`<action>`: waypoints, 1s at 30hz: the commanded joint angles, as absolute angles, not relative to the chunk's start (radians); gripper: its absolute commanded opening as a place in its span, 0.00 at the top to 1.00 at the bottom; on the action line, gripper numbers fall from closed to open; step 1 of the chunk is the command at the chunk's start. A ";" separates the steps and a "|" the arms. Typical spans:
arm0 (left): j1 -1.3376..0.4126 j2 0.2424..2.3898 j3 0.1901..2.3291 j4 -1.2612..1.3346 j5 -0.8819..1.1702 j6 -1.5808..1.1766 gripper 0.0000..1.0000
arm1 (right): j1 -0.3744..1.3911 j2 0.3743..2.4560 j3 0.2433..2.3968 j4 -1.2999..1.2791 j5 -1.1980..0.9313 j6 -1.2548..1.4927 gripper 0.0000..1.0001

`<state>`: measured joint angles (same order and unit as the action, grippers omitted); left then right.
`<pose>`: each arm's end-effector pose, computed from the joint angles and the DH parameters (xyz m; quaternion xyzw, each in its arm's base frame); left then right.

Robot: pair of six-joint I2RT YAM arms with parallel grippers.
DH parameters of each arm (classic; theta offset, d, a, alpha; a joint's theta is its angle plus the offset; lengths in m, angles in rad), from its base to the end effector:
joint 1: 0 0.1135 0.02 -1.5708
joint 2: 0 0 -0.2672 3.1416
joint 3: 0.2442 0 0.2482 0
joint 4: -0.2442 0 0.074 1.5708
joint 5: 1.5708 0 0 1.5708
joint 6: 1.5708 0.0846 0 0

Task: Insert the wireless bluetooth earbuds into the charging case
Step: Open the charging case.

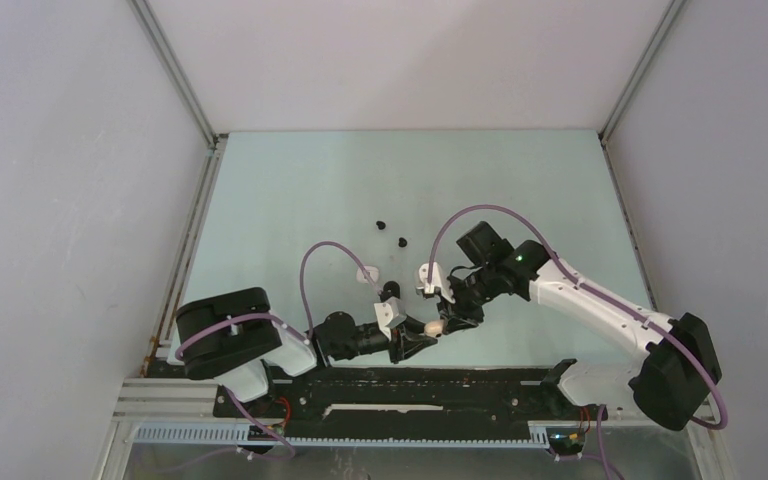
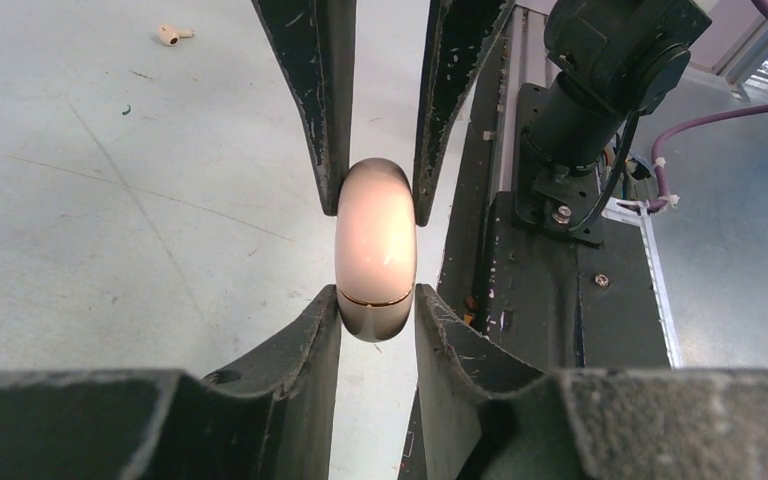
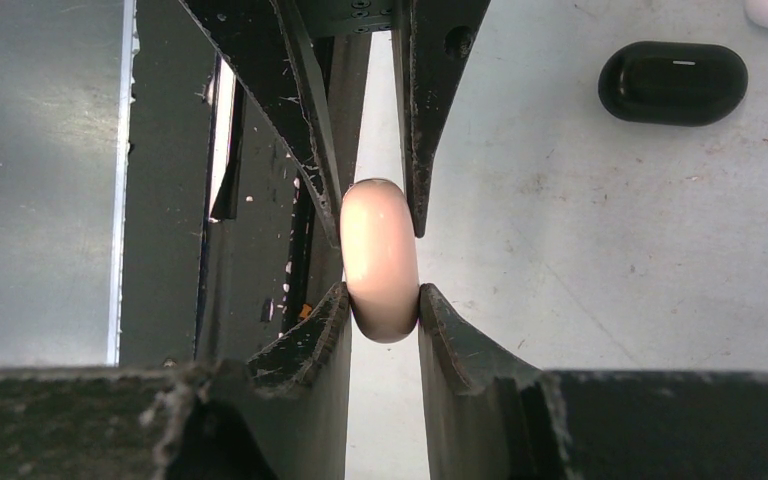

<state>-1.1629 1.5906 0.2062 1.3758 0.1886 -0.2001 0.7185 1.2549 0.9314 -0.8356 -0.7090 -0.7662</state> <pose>0.0989 -0.2688 0.1538 0.3861 0.5959 -0.4935 0.5022 0.1442 0.1993 0.2212 -0.6729 0.6285 0.3351 0.1997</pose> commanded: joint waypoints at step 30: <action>-1.177 1.634 0.202 1.576 0.219 -0.190 0.66 | 0.717 1.289 0.962 -0.772 -0.711 -0.727 0.89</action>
<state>-1.1629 1.6413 0.1963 1.4414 0.1909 -0.2012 0.7204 1.2854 0.9314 -0.8337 -0.7071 -0.7357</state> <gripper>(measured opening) 0.324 0.291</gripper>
